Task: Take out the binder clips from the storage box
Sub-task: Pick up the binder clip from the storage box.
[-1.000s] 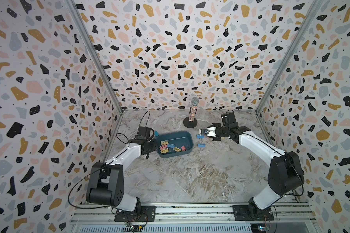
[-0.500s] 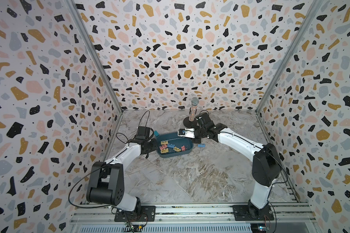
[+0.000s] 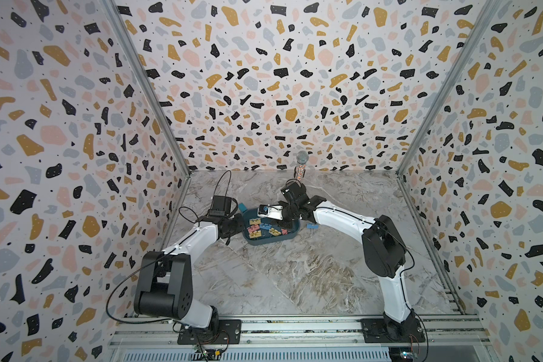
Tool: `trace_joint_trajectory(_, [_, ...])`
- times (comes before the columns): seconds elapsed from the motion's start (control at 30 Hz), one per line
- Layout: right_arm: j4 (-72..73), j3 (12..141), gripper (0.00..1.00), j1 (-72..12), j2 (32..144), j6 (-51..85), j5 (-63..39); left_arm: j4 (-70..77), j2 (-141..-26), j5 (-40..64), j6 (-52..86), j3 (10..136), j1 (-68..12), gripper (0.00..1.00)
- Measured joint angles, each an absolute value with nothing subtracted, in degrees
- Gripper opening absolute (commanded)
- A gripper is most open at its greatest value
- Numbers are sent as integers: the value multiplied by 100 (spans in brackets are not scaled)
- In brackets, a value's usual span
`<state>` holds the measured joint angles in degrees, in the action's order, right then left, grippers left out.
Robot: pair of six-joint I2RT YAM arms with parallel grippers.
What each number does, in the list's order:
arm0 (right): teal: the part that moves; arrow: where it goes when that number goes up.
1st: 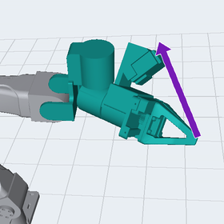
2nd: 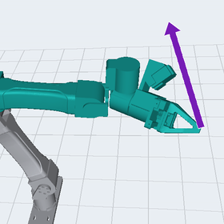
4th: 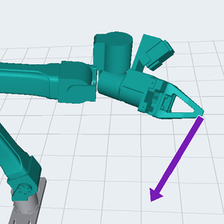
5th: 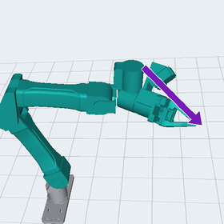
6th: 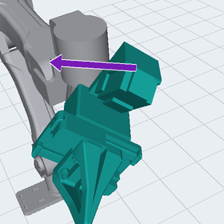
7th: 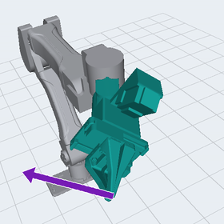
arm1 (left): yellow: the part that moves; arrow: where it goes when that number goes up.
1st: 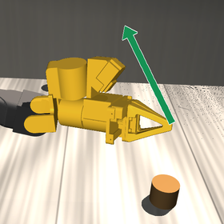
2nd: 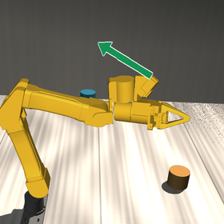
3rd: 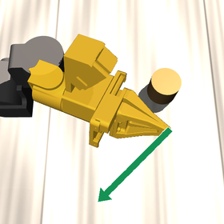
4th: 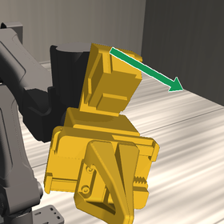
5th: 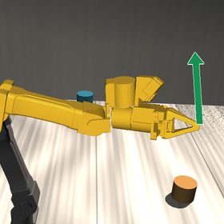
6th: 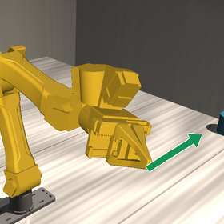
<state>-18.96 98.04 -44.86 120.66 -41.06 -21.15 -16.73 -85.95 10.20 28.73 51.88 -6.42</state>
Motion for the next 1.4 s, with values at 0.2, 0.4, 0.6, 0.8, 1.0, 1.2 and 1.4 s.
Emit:
trace_joint_trajectory(0.2, [-1892,10245,32,-4622,12455,-4012,-1970,-1658,-8595,1026,2877,5188,-637,26])
trace_joint_trajectory(0.4, [-1898,10634,33,-4692,12720,-3916,-1922,-1658,-8595,1028,2917,5188,-637,26])
trace_joint_trajectory(0.6, [-1876,10886,33,-4700,12984,-3769,-1925,-1656,-8595,1035,2923,5188,-637,26])
trace_joint_trajectory(0.8, [-1841,11078,33,-4700,13253,-3632,-1970,-1656,-8595,1048,2934,5188,-620,26])
trace_joint_trajectory(1.0, [-1743,11190,34,-4707,13454,-3507,-1988,-1656,-8595,1048,2936,5188,-615,26])
trace_joint_trajectory(1.2, [-1667,11336,34,-4707,13587,-3446,-1990,-1656,-8595,1048,2939,5188,-611,26])
trace_joint_trajectory(1.4, [-1612,11483,33,-4707,13773,-3365,-1994,-1653,-8595,1046,2965,5179,-532,26])
